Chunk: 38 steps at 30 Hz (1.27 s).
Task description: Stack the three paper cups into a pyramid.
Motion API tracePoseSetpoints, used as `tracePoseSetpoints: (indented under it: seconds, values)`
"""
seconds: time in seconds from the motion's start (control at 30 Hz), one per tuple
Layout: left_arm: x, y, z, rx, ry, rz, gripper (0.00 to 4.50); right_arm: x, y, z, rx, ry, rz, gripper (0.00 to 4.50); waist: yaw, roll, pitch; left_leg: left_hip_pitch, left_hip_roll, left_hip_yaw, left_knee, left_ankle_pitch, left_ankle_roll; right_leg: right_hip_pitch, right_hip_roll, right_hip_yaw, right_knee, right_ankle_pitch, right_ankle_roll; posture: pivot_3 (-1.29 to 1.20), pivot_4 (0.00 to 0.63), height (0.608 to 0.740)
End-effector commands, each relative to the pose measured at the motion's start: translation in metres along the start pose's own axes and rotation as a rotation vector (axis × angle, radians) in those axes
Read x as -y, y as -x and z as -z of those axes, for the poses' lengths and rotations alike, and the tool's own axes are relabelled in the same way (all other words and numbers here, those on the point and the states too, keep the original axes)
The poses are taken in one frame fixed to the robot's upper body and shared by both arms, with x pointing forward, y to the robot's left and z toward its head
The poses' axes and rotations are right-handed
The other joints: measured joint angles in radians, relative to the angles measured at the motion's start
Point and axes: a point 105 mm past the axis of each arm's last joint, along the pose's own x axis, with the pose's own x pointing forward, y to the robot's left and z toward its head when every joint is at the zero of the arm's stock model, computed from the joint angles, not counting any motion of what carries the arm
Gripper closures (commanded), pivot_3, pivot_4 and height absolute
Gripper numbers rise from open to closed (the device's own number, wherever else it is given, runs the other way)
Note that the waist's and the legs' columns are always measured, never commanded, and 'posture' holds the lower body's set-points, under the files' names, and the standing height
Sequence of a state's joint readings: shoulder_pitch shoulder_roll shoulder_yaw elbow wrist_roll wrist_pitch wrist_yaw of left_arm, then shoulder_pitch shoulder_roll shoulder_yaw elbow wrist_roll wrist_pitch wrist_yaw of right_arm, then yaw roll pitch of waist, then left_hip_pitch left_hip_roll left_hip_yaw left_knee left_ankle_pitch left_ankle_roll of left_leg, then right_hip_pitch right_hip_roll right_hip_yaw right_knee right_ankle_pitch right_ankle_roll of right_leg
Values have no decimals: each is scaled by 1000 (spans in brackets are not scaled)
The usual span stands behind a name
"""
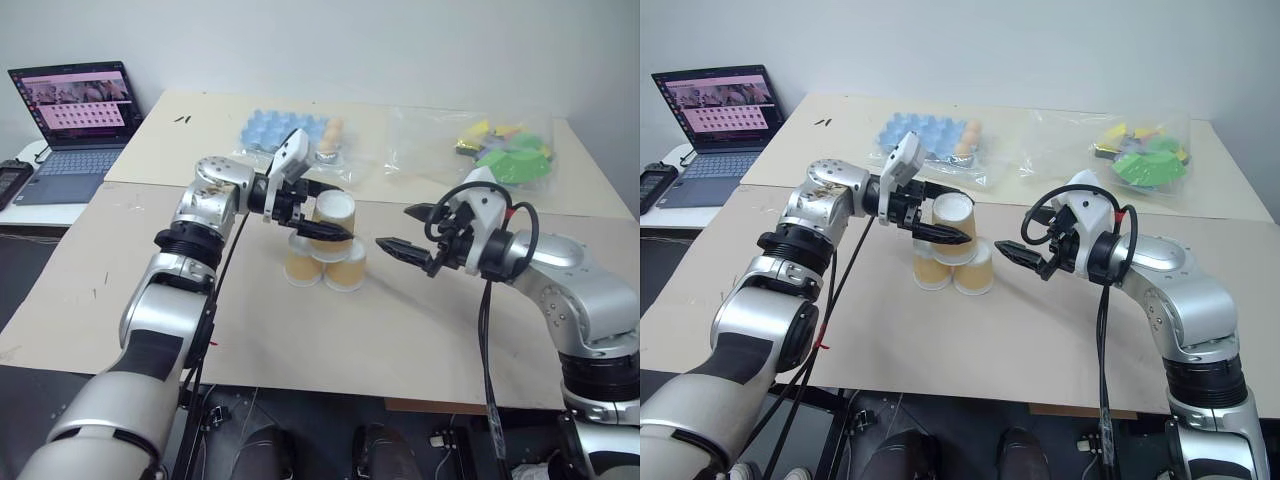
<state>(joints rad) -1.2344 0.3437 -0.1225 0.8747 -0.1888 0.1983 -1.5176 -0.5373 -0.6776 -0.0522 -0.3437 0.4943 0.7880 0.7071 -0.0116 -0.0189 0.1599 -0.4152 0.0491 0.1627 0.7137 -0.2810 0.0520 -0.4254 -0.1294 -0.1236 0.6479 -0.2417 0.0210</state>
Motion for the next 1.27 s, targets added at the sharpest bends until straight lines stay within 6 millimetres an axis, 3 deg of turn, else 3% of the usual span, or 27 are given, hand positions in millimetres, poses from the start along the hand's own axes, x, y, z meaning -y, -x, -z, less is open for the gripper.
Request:
tracePoseSetpoints:
  seconds: [0.03, 0.33, 0.47, 0.57, 0.67, 0.73, 0.77, 0.83, 0.97, 1.07, 1.27]
  values:
    - [0, 4, -40, 71, -92, 3, 68, 2, 4, -12, 52, 43, 8, 0, 0, 0, 0, 0, 0, 0, 0, 0, 0, 0, 0, 0, 0, 0, 0, 0, 150, 733]
    - [2, 35, -96, 207, -148, -90, 68, 3, -2, -13, 60, 44, -16, 0, -1, 0, 0, 0, 0, 0, 0, 0, 0, 0, 0, 0, 0, 0, 0, 0, 150, 733]
    - [-13, 81, -123, 383, -140, -354, 68, 6, -2, -14, 70, 42, -9, 0, -4, 0, 0, 0, 0, -1, 1, 0, 0, 0, 0, 1, 1, 0, 0, 0, 150, 733]
    - [-28, 127, -117, 459, -100, -658, 68, 13, 2, -11, 62, 33, 29, 0, -7, 0, 0, 1, 1, -1, 0, 0, 0, 0, 0, 1, 1, 0, 0, 0, 150, 733]
    - [-37, 185, -82, 467, -26, -1036, 68, 33, 9, -4, 30, 33, 129, 0, -7, 0, 0, 4, 0, -1, -1, 0, 0, 1, 0, 2, 1, 0, 0, 0, 150, 733]
    - [-32, 206, -61, 458, 22, -1165, 68, 44, 11, 2, 3, 36, 191, 0, -6, 0, 0, 6, 0, -1, -1, 0, 0, 3, -1, 3, 2, 0, 0, 0, 150, 733]
    - [-22, 229, -27, 417, 67, -1317, 68, 57, 9, 16, -54, 37, 279, 0, -5, 0, 0, 5, 1, -1, -1, 0, 0, 3, -1, 3, 2, 0, 0, 0, 150, 733]
    - [1, 257, 19, 332, 120, -1533, 68, 79, 9, 41, -149, 36, 438, 0, -8, 0, 0, 7, 1, 0, -1, 0, 0, 3, -1, 4, 2, 0, 0, 0, 150, 733]
    - [32, 269, 65, 261, 190, -1729, 68, 106, 14, 69, -215, 35, 674, 0, 1, -2, 0, 5, 2, 0, -1, 0, 0, 2, -1, 3, 2, 0, 0, 0, 150, 733]
    - [52, 269, 101, 195, 226, -1852, 68, 118, 21, 80, -151, 34, 829, 0, 11, -2, 0, 5, 2, 0, 0, 0, -1, 3, -2, 2, 1, 1, 0, 0, 150, 733]
    - [67, 275, 124, 180, 215, -1976, 68, 122, 34, 102, -38, -77, 948, 0, 12, -2, 0, 6, 1, 1, 0, 0, -1, 4, -2, 2, 1, 1, 0, 0, 150, 733]
